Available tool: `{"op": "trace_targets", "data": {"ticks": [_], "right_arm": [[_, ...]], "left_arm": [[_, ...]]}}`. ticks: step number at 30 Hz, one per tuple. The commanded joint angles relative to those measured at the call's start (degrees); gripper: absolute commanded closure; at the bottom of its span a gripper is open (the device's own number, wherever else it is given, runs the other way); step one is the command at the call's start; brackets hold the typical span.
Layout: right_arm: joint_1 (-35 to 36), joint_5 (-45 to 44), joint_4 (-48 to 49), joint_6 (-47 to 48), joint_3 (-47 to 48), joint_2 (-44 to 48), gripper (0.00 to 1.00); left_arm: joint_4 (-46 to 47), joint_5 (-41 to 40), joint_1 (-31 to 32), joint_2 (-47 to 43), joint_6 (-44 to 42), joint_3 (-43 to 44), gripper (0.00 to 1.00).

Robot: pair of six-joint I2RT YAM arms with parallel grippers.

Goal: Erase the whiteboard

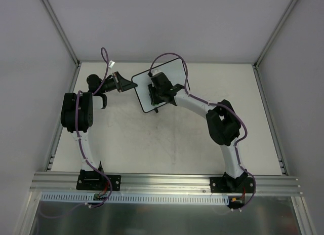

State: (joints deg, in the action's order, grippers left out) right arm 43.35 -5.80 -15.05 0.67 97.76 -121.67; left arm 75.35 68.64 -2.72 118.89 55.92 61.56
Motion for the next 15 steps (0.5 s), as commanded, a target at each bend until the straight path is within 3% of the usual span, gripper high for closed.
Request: {"op": "trace_targets", "data": {"ticks": [1, 15], "right_arm": [[-0.2, -1.66, 4.15, -0.23, 0.6, -0.42, 1.0], [-10.74, 2.29, 4.06, -2.6, 0.5, -0.33, 1.0]], "left_arm": [[20.98, 5.89, 0.52, -2.88, 1.3, 0.05, 1.0], [20.98, 6.07, 0.52, -3.05, 1.29, -0.04, 1.0]]}}
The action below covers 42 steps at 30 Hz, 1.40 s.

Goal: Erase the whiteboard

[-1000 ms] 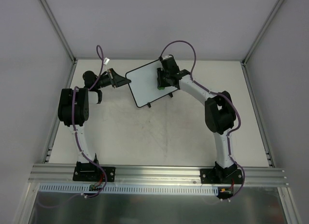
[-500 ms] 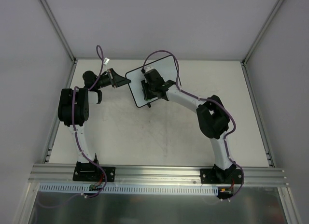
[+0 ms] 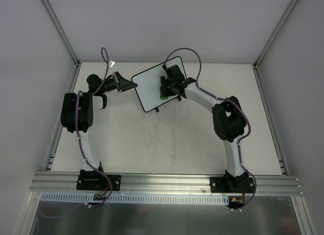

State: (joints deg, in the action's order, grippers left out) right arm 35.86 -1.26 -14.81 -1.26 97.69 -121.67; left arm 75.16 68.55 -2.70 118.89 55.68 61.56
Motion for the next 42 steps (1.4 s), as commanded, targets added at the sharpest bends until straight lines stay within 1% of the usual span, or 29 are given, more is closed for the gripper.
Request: {"op": "trace_targets", "data": {"ticks": [1, 10, 15, 16, 20, 23, 33, 40, 42], "right_arm": [[-3.68, -2.17, 3.82, -0.5, 0.75, -0.41, 1.0], [-8.69, -1.47, 3.91, 0.03, 1.1, 1.17, 1.0], [-9.22, -2.0, 3.82, 0.99, 0.84, 1.61, 1.0], [-9.23, -1.91, 3.82, 2.47, 0.92, 1.61, 1.0], [-8.52, 0.02, 4.0, 2.14, 1.01, 0.73, 0.99], [-6.59, -0.06, 4.0, 2.14, 1.45, -0.15, 1.0], [4.21, -0.76, 4.7, 1.79, 3.03, -0.5, 1.0], [7.38, -0.5, 6.46, 1.43, 1.98, -0.5, 1.0], [8.08, -0.15, 7.16, -0.05, 1.63, -0.68, 1.0]], "left_arm": [[21.17, 6.15, 0.5, -3.05, 1.45, -0.04, 1.0], [21.17, 6.24, 0.5, -3.14, 1.54, 0.05, 1.0], [21.17, 6.24, 0.5, -3.05, 1.62, 0.14, 1.0], [21.17, 6.24, 0.59, -2.96, 1.62, 0.14, 1.0], [21.17, 6.24, 0.5, -2.96, 1.71, 0.23, 1.0], [21.17, 6.24, 0.5, -2.79, 1.89, 0.31, 1.0], [21.17, 6.24, 0.5, -2.88, 1.8, 0.23, 1.0], [21.17, 6.33, 0.5, -3.05, 1.98, 0.23, 1.0], [21.17, 6.33, 0.5, -3.05, 1.98, 0.23, 1.0]]}}
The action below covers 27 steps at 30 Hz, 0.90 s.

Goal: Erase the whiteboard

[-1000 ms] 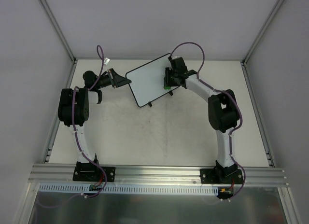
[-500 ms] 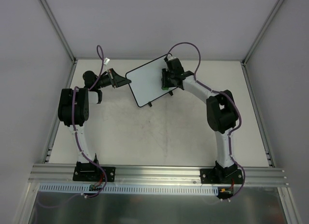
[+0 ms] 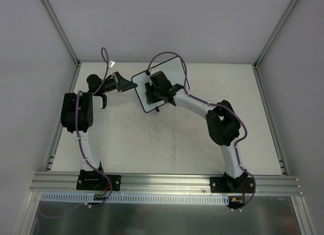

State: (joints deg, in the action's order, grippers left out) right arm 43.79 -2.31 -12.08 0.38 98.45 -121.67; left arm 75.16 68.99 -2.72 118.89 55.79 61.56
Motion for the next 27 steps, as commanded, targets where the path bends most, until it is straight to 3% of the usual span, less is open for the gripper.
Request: {"op": "trace_targets", "data": {"ticks": [1, 7, 11, 21, 27], "right_arm": [[0.42, 1.07, 4.78, -1.7, 0.6, -0.94, 1.0], [0.51, -0.33, 4.78, -1.61, -0.54, 0.11, 1.0], [0.07, -1.38, 5.22, -1.53, -4.75, 5.64, 1.0], [-3.36, -5.33, 8.3, -5.39, -30.32, 33.93, 1.0], [-8.62, -5.97, -4.26, -8.72, -39.38, 45.71, 1.0]], "left_arm": [[21.17, 5.89, 0.52, -3.05, 1.78, 0.23, 1.0], [21.17, 5.89, 0.52, -2.96, 1.78, 0.31, 1.0], [21.17, 5.8, 0.52, -2.88, 1.87, 0.4, 1.0], [21.17, 5.36, 0.09, -2.96, 2.3, 0.23, 1.0], [21.17, 5.28, -0.09, -2.79, 2.57, 0.14, 1.0]]}}
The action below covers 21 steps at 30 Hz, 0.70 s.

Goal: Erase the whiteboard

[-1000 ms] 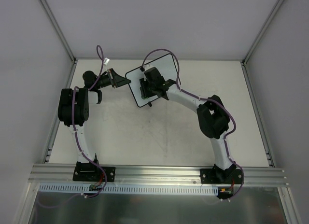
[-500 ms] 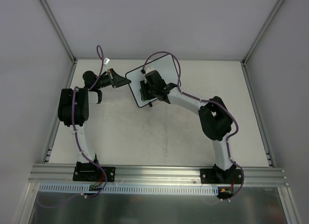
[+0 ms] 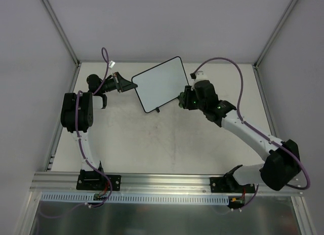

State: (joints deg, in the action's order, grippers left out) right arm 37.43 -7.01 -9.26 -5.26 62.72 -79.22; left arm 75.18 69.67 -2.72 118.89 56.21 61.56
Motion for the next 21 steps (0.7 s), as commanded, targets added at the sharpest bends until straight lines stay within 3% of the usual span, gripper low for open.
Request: {"op": "trace_targets", "data": {"ticks": [1, 8, 18, 20, 21], "right_arm": [[-4.45, -0.73, -9.88, -3.61, -4.87, 4.68, 1.0], [-11.85, 0.06, -21.41, -2.13, -11.74, 11.81, 1.0], [-17.48, 3.49, -23.09, -1.51, -14.82, 4.35, 1.0], [-17.48, 3.49, -23.09, -0.99, -13.86, 1.63, 0.97], [-17.48, 3.66, -23.0, -0.64, -13.68, 0.92, 0.89]], "left_arm": [[21.15, 4.42, -0.09, -2.79, 2.15, 0.23, 1.0], [21.15, 3.9, -0.35, -2.17, 3.12, 0.75, 0.97], [21.15, 3.72, -0.35, -2.87, 3.38, 0.58, 0.96], [21.15, 3.63, -0.35, -2.96, 3.47, 0.58, 0.94], [21.15, 3.63, -0.35, -2.96, 3.47, 0.49, 0.89]]}}
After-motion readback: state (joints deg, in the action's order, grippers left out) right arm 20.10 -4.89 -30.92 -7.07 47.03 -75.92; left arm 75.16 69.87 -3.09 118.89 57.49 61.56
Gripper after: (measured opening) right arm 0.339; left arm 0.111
